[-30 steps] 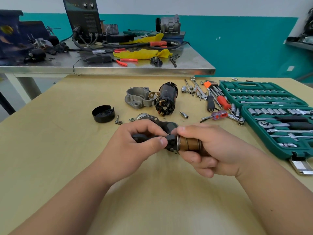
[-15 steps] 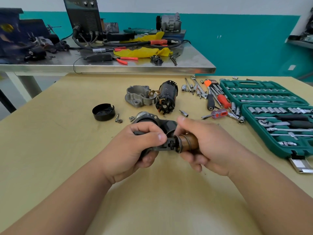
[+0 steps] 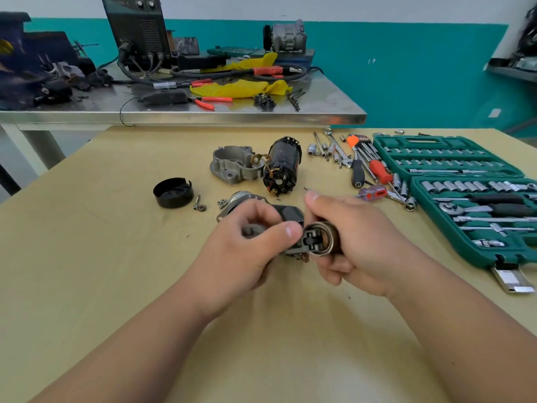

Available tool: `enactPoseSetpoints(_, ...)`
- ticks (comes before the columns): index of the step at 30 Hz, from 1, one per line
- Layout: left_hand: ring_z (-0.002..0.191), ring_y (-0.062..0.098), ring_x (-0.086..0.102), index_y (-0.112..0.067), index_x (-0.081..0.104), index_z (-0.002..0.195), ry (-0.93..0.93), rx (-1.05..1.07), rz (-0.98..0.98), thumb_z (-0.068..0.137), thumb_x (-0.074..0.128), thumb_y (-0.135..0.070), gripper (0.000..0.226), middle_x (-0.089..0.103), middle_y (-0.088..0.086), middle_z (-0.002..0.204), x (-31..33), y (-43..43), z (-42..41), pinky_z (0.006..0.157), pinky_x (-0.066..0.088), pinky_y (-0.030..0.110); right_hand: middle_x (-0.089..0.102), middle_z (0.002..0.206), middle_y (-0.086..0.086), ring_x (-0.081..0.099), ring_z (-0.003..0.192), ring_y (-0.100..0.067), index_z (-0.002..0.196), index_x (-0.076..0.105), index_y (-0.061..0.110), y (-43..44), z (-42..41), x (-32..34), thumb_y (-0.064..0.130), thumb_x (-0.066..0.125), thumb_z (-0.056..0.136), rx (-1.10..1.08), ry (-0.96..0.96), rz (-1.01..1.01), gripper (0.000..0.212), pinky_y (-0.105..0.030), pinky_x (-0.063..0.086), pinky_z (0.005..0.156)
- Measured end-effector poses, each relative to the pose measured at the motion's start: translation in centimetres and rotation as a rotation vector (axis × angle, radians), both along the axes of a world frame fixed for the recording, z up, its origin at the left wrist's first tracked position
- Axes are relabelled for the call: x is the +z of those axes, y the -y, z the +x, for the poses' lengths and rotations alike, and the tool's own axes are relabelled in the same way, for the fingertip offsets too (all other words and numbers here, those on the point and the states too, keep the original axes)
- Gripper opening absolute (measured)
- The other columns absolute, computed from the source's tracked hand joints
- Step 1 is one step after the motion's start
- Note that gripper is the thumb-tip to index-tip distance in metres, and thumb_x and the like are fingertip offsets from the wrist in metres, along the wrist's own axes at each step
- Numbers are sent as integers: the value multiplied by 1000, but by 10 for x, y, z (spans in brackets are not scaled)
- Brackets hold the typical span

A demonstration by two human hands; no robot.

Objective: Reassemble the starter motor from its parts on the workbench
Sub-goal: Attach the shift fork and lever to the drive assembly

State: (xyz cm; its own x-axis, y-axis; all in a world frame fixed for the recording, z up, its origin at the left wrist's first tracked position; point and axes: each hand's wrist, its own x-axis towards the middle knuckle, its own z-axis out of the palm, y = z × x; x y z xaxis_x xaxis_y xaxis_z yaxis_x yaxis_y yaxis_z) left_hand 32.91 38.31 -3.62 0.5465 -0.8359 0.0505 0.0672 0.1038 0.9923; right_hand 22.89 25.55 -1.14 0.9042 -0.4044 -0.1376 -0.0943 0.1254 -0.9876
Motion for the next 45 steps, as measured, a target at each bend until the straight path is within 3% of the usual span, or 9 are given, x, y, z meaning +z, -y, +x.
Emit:
enactPoseSetpoints(10, 33, 9, 30, -25, 61, 55, -246, -98, 42, 81, 64, -51, 38, 37, -1, 50, 3, 5, -13, 36, 31, 18, 42, 38, -3, 26, 23, -8, 66, 49, 13, 3, 5, -6, 39, 44, 90, 188, -73, 475, 36, -15, 27, 30)
enactPoseSetpoints(13, 29, 5, 30, -16, 63, 53, -508, -115, 58, 77, 59, -39, 34, 38, -2, 48, 10, 4, -7, 30, 30, 15, 55, 49, -10, 36, 30, -15, 68, 59, 17, 6, 6, -11, 59, 33, 96, 27, -17, 40, 57, -25, 40, 38)
enactPoseSetpoints(19, 30, 7, 40, -1, 62, 81, -856, -181, -13, 86, 47, -42, 44, 48, 4, 57, 15, -1, 14, 29, 38, 16, 66, 93, 24, 64, 79, -1, 104, 55, 57, 21, 0, -8, 59, 49, 76, 54, 75, -865, 29, -23, 53, 66)
enactPoseSetpoints(22, 32, 13, 38, -7, 62, 71, -659, -63, 38, 95, 33, -58, 63, 49, 5, 56, 12, -1, 23, 33, 39, 18, 71, 82, 15, 64, 71, 1, 101, 65, 39, 23, 4, -10, 41, 56, 81, 6, 142, -734, 22, -15, 48, 59)
enactPoseSetpoints(26, 53, 17, 52, -11, 58, 79, 358, 576, 406, 94, 28, -61, 60, 57, 0, 63, 0, -7, 43, 52, 39, 31, 73, 86, 14, 67, 76, 0, 98, 68, 32, 36, 15, -18, 41, 59, 84, -199, 142, -534, 19, -20, 49, 66)
enactPoseSetpoints(30, 112, 30, 48, -12, 62, 108, 691, 381, 829, 86, 13, -75, 82, 58, 13, 114, -17, 0, 51, 90, 36, 40, 70, 84, 26, 64, 81, 8, 95, 67, 35, 45, 33, -26, 31, 61, 92, -333, 122, -446, 7, -30, 50, 86)
enactPoseSetpoints(33, 99, 25, 56, -13, 62, 98, 573, 349, 760, 58, 14, -92, 101, 63, 8, 100, -19, 5, 52, 82, 42, 36, 74, 83, 12, 68, 79, -2, 99, 68, 27, 38, 42, -34, 25, 59, 95, -273, 129, -303, 10, -38, 55, 86)
enactPoseSetpoints(37, 73, 10, 59, -16, 65, 86, 442, 394, 593, 72, 45, -83, 72, 65, -6, 79, -21, 8, 52, 66, 42, 29, 73, 83, 1, 67, 77, -13, 96, 68, 24, 23, 44, -41, 29, 60, 89, -269, 218, -147, 12, -44, 58, 81)
enactPoseSetpoints(45, 98, 27, 70, -14, 62, 113, -445, 422, 166, 95, 55, -49, 40, 72, 10, 108, -14, 21, 47, 77, 60, 47, 70, 91, -10, 63, 89, -26, 88, 70, 33, 15, 41, -53, 41, 66, 74, -196, 353, 22, 17, -53, 52, 87)
